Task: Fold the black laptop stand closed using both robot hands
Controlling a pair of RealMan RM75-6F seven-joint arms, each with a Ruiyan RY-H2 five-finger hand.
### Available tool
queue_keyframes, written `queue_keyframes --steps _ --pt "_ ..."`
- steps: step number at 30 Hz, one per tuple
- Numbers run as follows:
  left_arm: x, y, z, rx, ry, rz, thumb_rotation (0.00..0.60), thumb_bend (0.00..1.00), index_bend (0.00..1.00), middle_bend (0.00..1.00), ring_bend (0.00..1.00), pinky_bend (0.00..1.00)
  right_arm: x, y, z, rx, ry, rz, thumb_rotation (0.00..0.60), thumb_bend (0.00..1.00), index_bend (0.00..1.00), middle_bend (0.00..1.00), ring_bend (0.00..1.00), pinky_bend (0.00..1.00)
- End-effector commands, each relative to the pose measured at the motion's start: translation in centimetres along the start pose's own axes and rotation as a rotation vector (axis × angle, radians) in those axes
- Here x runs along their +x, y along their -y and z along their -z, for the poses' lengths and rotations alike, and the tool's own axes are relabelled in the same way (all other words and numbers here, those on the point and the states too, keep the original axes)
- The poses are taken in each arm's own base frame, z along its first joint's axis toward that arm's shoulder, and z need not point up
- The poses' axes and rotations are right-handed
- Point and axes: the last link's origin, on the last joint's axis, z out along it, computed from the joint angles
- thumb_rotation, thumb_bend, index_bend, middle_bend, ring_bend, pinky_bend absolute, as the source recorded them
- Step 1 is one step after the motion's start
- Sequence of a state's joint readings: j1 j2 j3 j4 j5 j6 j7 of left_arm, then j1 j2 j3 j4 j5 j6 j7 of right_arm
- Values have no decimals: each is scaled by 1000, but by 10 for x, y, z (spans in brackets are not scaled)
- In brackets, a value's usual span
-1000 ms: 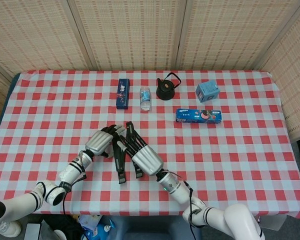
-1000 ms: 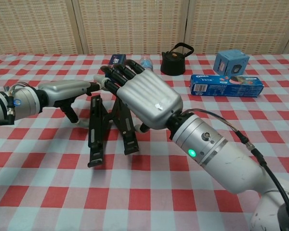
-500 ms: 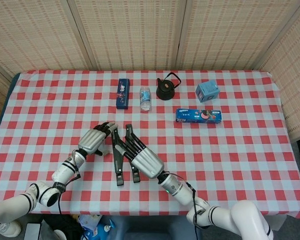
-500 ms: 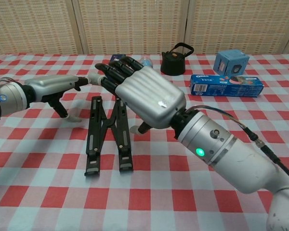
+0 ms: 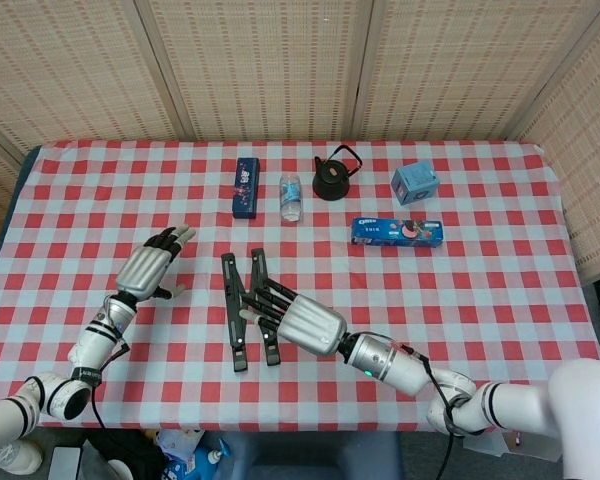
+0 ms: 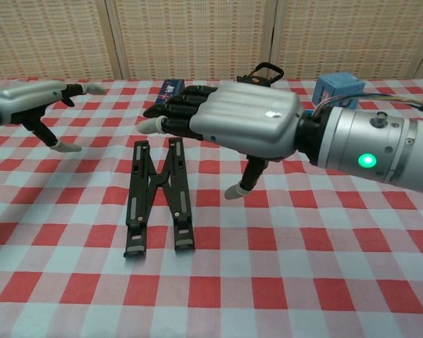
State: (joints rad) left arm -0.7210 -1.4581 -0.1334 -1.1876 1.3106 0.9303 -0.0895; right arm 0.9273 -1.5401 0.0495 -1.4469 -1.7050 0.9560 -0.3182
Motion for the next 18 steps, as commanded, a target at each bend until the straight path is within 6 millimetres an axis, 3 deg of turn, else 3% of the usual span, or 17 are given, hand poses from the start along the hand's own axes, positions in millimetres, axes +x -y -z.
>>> queue_keyframes --steps 1,18 --pt "3 4 2 11 -9 -3 600 223 0 0 0 151 11 -4 -6 122 121 35 600 0 0 0 0 0" --pt "9 24 11 61 -34 11 600 223 0 0 0 151 3 -13 -64 267 284 246 600 0 0 0 0 0"
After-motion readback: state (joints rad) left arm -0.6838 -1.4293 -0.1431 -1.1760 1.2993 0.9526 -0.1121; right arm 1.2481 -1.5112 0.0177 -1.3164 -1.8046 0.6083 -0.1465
